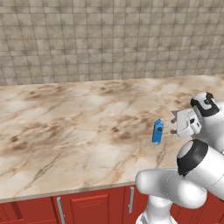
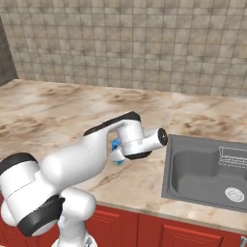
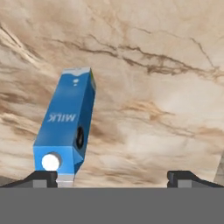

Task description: Gather the eggs and milk located in the vicinity of the sink area and place them right next to the bowl.

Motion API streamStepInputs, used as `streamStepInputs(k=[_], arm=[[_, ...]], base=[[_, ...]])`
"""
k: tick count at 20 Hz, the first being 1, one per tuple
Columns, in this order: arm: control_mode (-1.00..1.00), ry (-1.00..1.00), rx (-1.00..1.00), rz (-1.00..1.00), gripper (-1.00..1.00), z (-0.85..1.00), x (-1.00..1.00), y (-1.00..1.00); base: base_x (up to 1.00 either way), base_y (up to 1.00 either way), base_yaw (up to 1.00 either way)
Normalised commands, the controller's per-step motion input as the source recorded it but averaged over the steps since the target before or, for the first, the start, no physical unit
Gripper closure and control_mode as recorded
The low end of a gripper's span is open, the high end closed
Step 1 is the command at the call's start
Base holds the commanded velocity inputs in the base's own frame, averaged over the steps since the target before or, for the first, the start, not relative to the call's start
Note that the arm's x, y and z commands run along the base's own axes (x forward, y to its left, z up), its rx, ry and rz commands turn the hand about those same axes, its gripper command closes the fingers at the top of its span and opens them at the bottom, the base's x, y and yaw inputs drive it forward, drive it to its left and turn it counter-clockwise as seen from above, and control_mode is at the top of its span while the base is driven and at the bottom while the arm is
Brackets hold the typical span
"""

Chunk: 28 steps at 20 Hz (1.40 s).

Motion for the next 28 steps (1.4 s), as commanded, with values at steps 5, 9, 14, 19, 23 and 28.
streamStepInputs(k=[5, 9, 14, 19, 23, 28], arm=[[-1.0, 0.03, 0.03, 0.07, -1.0, -0.05, 0.15, 0.0], [-1.0, 0.07, 0.01, 0.01, -1.0, -0.11, 0.27, 0.05], [-1.0, 0.04, 0.01, 0.0, -1.0, -0.13, 0.29, 0.07], [-1.0, 0.0, 0.01, -0.01, -1.0, -0.08, 0.22, 0.01], [-1.0, 0.0, 0.01, -0.03, -1.0, -0.07, 0.13, 0.0], [-1.0, 0.0, 0.0, -0.04, -1.0, -0.12, 0.12, 0.0]], base=[[0.0, 0.0, 0.0], [0.0, 0.0, 0.0], [0.0, 0.0, 0.0], [0.0, 0.0, 0.0], [0.0, 0.0, 0.0], [0.0, 0.0, 0.0]])
